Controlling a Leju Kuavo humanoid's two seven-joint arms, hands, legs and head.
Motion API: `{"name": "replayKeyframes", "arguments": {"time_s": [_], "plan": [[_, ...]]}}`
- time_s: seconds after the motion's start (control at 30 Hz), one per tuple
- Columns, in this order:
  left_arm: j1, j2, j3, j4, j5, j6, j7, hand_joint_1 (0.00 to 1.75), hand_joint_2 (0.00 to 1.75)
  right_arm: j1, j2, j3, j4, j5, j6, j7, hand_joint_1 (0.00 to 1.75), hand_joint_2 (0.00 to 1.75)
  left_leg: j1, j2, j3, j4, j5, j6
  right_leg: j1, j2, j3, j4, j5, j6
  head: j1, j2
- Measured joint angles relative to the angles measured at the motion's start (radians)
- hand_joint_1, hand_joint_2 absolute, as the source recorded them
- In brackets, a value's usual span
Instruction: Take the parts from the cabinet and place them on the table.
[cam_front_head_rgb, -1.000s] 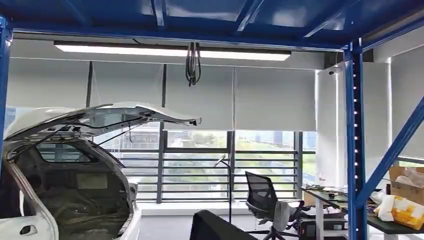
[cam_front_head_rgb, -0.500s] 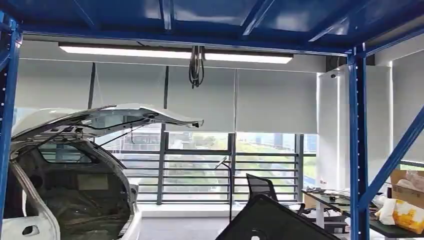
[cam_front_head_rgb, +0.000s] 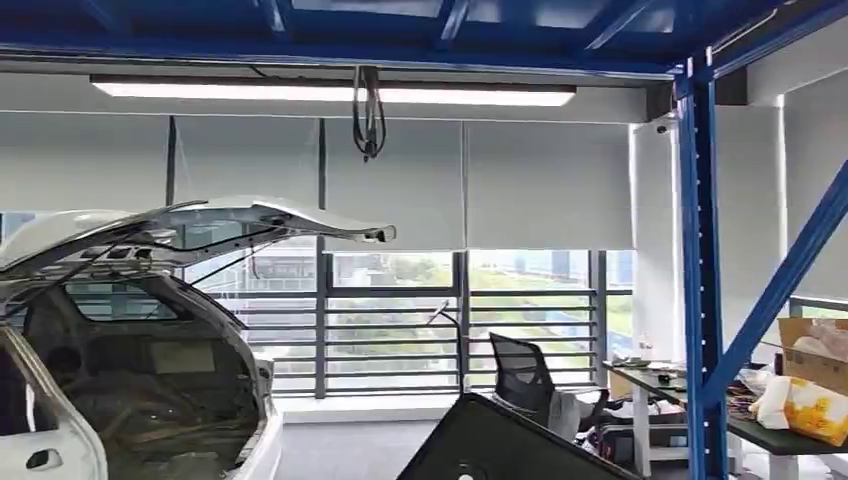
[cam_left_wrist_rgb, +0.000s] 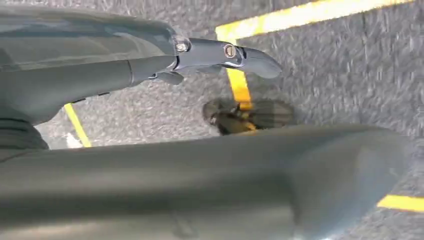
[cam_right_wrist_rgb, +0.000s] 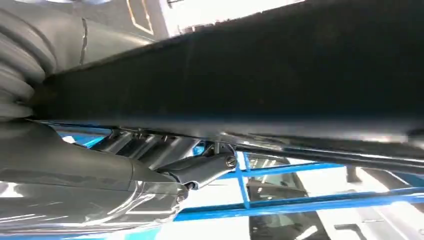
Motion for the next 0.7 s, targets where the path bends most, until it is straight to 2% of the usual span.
{"name": "replayKeyframes", "arguments": {"time_s": [0.03,0.07,0.1,0.17,0.2,0.23,0.27,0.33,0.37,0.4,0.43,0.5,0.53,0.57,0.6,0.63,0.67,0.7], "plan": [[0.004,0.001,0.0,0.0,0.001,0.002,0.0,0.0,1.75,0.0,-0.005,0.006,0.005,0.0,0.001,0.002,1.75,1.75,0.0,0.0,-0.043,0.07,-0.013,-0.003,0.0,-0.001,-0.001,0.001,0.0,0.0,0.0,0.0],[0.008,0.004,0.0,0.002,0.002,0.003,0.0,0.0,1.75,0.001,-0.008,0.011,0.009,0.001,0.002,0.003,1.75,1.75,0.002,0.0,-0.061,0.087,0.001,-0.006,-0.001,-0.001,-0.001,0.003,0.0,0.0,0.0,0.0],[0.011,0.005,0.0,0.003,0.003,0.005,-0.001,0.0,1.75,0.001,-0.011,0.015,0.012,0.002,0.002,0.005,1.75,1.75,0.005,0.0,-0.055,0.056,0.035,-0.009,-0.003,-0.001,-0.001,0.004,0.0,0.001,0.0,0.0],[0.01,0.005,0.0,0.005,0.005,0.007,-0.008,0.0,1.75,-0.004,-0.016,0.019,0.013,0.002,0.004,0.006,1.75,1.75,0.016,0.001,0.004,-0.098,0.138,-0.022,-0.011,0.0,-0.001,0.013,0.0,0.009,0.0,0.0],[0.01,0.004,0.0,0.005,0.008,0.007,-0.008,0.0,1.75,-0.008,-0.019,0.023,0.013,0.003,0.005,0.006,1.75,1.75,0.022,-0.001,0.032,-0.162,0.155,-0.034,-0.009,0.001,-0.005,0.021,-0.002,0.019,0.0,0.0],[0.007,-0.003,0.0,0.005,0.01,0.007,-0.008,0.0,1.75,-0.012,-0.021,0.026,0.013,0.005,0.008,0.006,1.75,1.75,0.017,-0.004,0.028,-0.174,0.152,-0.032,-0.004,0.005,-0.014,0.032,0.003,0.028,0.002,0.0],[0.007,0.0,0.0,0.005,0.011,0.008,-0.008,0.0,1.75,-0.013,-0.022,0.031,0.011,0.009,0.01,0.007,1.75,1.75,0.017,-0.004,0.023,-0.164,0.152,-0.014,-0.002,0.007,-0.019,0.03,0.011,0.033,0.001,0.0],[0.012,0.0,0.0,0.005,0.011,0.008,-0.008,0.0,1.75,-0.012,-0.028,0.038,0.01,0.016,0.01,0.008,1.75,1.75,0.01,-0.004,0.019,-0.163,0.161,0.0,-0.004,0.006,-0.017,0.021,0.025,0.043,0.001,0.0],[0.014,-0.001,0.0,0.005,0.011,0.009,-0.008,0.0,1.75,-0.012,-0.031,0.04,0.01,0.018,0.01,0.006,1.75,1.75,0.01,-0.001,0.014,-0.164,0.168,0.011,-0.006,0.006,-0.02,0.02,0.029,0.049,0.001,0.0],[0.011,0.0,0.0,0.005,0.011,0.009,-0.008,0.0,1.75,-0.013,-0.035,0.043,0.008,0.019,0.009,0.003,1.75,1.75,0.01,0.002,0.009,-0.166,0.176,0.022,-0.009,0.001,-0.025,0.029,0.005,0.052,0.001,0.0],[0.01,0.0,0.0,0.005,0.012,0.01,-0.008,0.0,1.75,-0.013,-0.038,0.045,0.007,0.021,0.006,0.001,1.75,1.75,0.009,0.003,0.003,-0.166,0.182,0.032,-0.009,-0.001,-0.034,0.068,-0.043,0.054,0.001,0.0],[0.01,0.002,0.0,0.006,0.013,0.011,-0.008,0.0,1.75,-0.014,-0.041,0.05,0.002,0.021,0.001,-0.002,1.75,1.75,0.001,0.007,-0.012,-0.166,0.195,0.043,-0.008,-0.001,-0.076,0.222,-0.149,0.055,0.001,0.0],[0.01,0.002,0.0,0.006,0.014,0.011,-0.008,0.0,1.75,-0.014,-0.044,0.053,0.002,0.021,-0.002,-0.002,1.75,1.75,-0.005,0.009,-0.021,-0.165,0.201,0.047,-0.007,-0.001,-0.092,0.299,-0.186,0.053,0.001,-0.001],[0.01,0.003,0.0,0.006,0.014,0.011,-0.008,0.0,1.75,-0.014,-0.047,0.055,0.002,0.021,-0.006,-0.003,1.75,1.75,-0.012,0.009,-0.03,-0.165,0.209,0.05,-0.005,-0.001,-0.089,0.333,-0.195,0.048,0.001,0.0],[0.01,0.003,0.0,0.006,0.014,0.011,-0.008,0.0,1.75,-0.013,-0.049,0.058,0.002,0.022,-0.009,-0.003,1.75,1.75,-0.017,0.009,-0.038,-0.165,0.215,0.052,-0.001,-0.001,-0.065,0.317,-0.185,0.04,0.001,-0.001],[0.01,0.003,0.0,0.006,0.014,0.011,-0.008,0.0,1.75,-0.013,-0.05,0.058,0.002,0.022,-0.01,-0.006,1.75,1.75,-0.023,0.008,-0.047,-0.165,0.222,0.054,0.005,0.0,-0.021,0.262,-0.163,0.028,0.001,-0.001],[0.01,0.003,-0.001,0.006,0.014,0.011,-0.008,0.0,1.75,-0.014,-0.051,0.058,-0.002,0.023,-0.01,-0.01,1.75,1.75,-0.027,0.008,-0.055,-0.165,0.228,0.056,0.015,0.0,0.037,0.176,-0.135,0.012,0.001,-0.001],[0.01,0.002,-0.001,0.006,0.016,0.011,-0.008,0.0,1.75,-0.015,-0.051,0.058,-0.007,0.029,-0.016,-0.015,1.75,1.75,-0.028,0.007,-0.061,-0.165,0.235,0.057,0.033,0.002,0.109,0.071,-0.113,-0.011,0.001,-0.001]]}}
